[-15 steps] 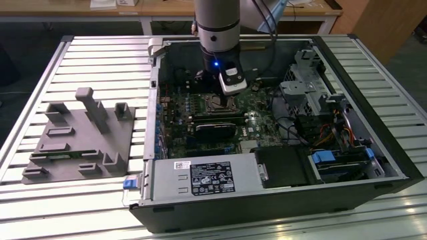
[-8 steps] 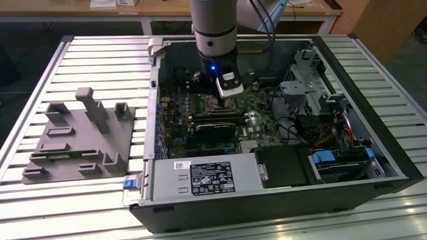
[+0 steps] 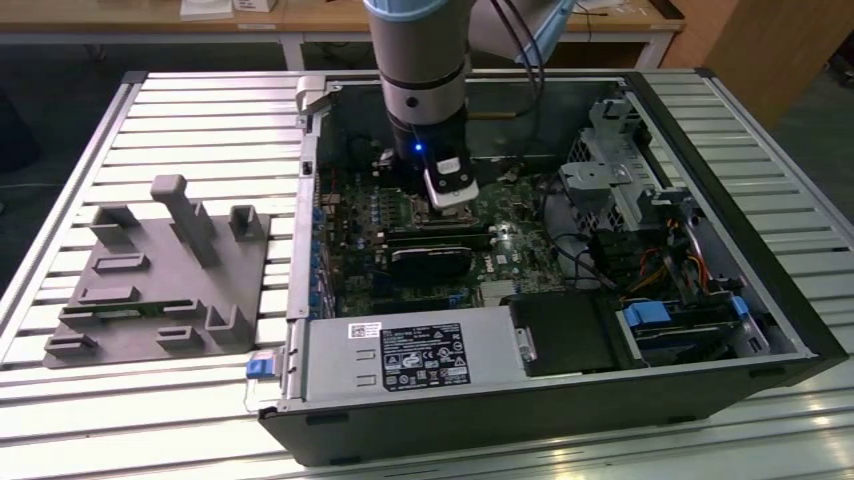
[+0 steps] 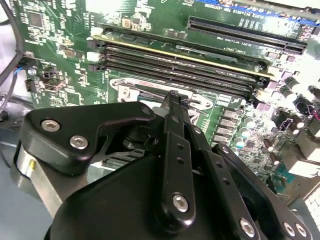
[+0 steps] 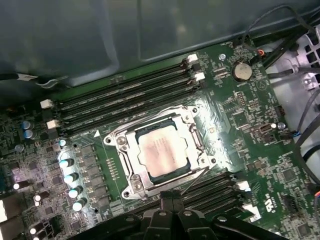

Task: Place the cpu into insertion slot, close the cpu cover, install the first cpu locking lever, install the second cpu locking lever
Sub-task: 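Install the second cpu locking lever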

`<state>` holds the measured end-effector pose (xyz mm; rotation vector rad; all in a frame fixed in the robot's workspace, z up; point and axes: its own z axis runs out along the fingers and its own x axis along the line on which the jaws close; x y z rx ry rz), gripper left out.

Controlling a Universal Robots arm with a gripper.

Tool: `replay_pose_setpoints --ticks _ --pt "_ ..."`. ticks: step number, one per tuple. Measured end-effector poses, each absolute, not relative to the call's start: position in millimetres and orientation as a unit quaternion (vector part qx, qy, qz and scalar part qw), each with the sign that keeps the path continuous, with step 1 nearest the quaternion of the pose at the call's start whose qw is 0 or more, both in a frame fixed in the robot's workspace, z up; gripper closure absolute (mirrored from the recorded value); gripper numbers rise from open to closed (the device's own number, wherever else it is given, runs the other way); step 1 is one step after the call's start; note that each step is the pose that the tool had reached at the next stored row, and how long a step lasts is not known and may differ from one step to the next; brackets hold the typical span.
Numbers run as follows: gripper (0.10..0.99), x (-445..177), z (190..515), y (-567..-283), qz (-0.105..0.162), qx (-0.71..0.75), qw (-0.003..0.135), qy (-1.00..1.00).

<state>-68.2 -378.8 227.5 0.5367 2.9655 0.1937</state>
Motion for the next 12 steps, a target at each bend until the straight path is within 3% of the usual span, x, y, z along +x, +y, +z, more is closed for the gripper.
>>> replay_pose_setpoints --ticks 12 --pt "0.98 -74 218 -394 0.102 0.178 0.054 0.977"
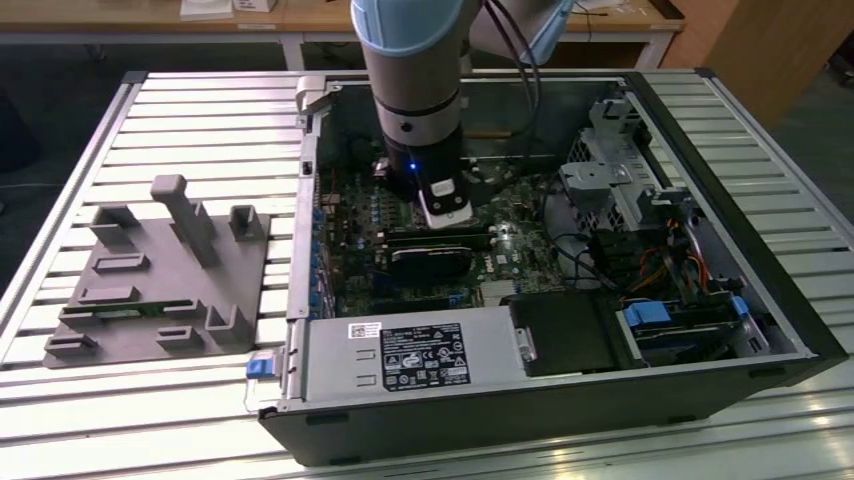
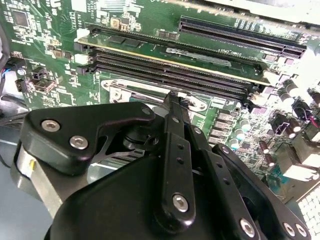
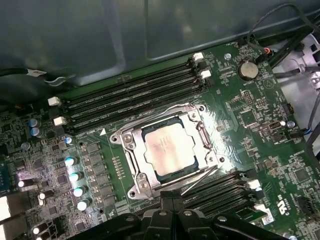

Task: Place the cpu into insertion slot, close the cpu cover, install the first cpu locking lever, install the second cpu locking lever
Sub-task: 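Install the second cpu locking lever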

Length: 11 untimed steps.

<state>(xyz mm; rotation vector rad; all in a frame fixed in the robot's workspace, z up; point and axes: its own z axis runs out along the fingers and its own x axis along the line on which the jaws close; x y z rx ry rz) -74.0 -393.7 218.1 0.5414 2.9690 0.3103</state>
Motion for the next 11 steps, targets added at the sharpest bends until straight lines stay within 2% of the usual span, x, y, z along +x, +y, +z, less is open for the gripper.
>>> replay_pose_setpoints --ticks 11 --pt "0.98 -79 210 -409 0.136 0.18 0.048 0.973"
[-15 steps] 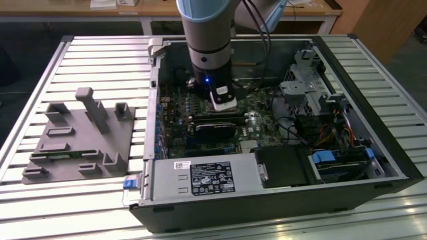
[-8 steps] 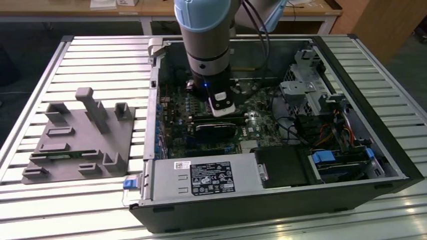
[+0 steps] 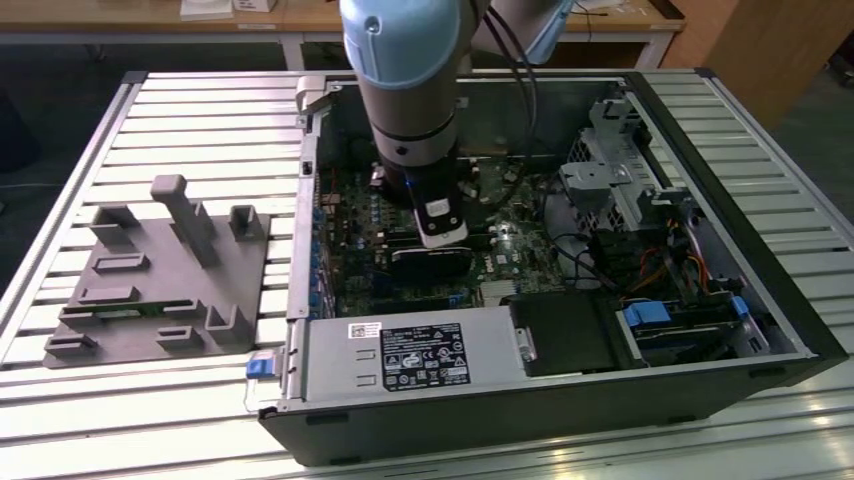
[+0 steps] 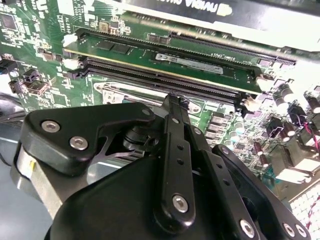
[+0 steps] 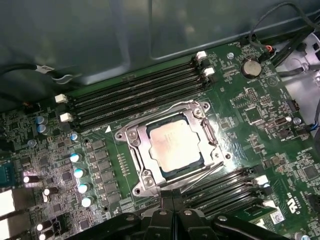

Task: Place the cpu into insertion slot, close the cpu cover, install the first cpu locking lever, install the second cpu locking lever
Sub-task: 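Install the second cpu locking lever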

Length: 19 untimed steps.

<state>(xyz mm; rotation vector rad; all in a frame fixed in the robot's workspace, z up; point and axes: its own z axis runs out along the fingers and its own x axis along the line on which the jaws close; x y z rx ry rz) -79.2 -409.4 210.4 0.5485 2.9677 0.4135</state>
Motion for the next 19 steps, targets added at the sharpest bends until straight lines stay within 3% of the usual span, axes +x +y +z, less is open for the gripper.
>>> replay_pose_setpoints --ticks 9,19 --pt "0.98 -83 204 -416 0.165 0.181 0.042 0.969" --pt "0.98 -88 197 -416 0.167 0.181 0.042 0.968"
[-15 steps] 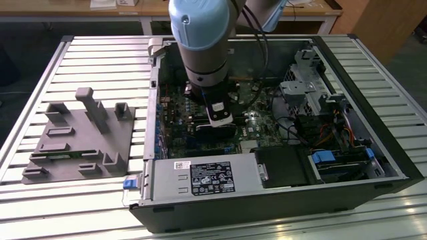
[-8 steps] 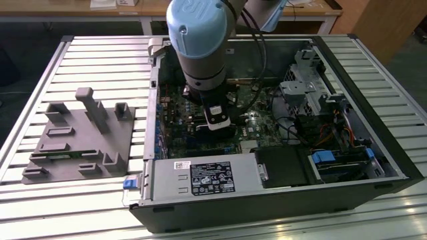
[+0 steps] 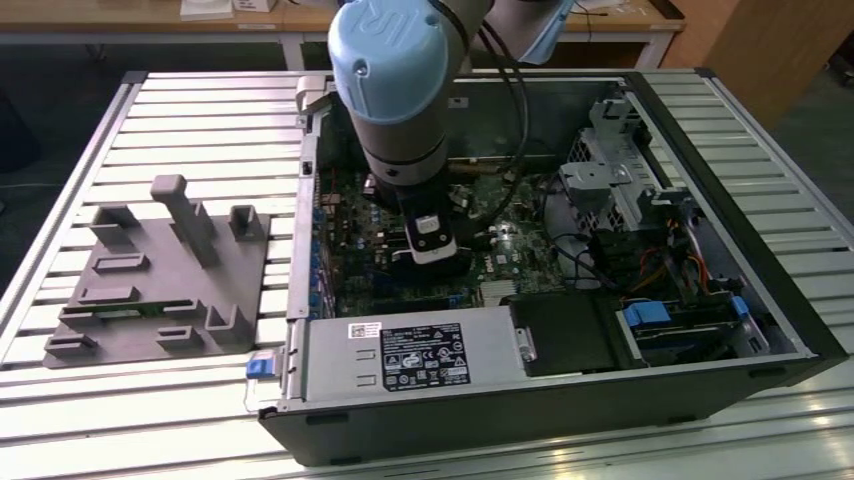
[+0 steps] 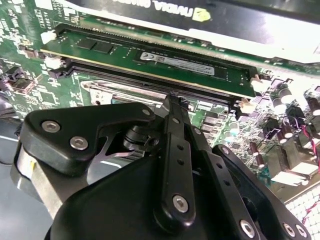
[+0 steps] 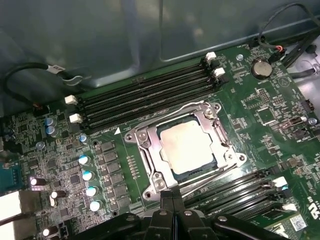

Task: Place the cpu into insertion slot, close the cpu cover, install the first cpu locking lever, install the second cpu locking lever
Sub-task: 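Install the second cpu locking lever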

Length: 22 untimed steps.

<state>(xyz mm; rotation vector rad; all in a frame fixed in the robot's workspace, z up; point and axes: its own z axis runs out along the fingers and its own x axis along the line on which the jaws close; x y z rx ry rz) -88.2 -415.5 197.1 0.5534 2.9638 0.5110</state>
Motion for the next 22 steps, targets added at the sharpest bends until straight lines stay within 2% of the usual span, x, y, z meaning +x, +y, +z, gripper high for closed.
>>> replay_pose_setpoints --ticks 22 --pt "0.98 -97.2 188.6 -408.5 0.168 0.18 0.041 0.968"
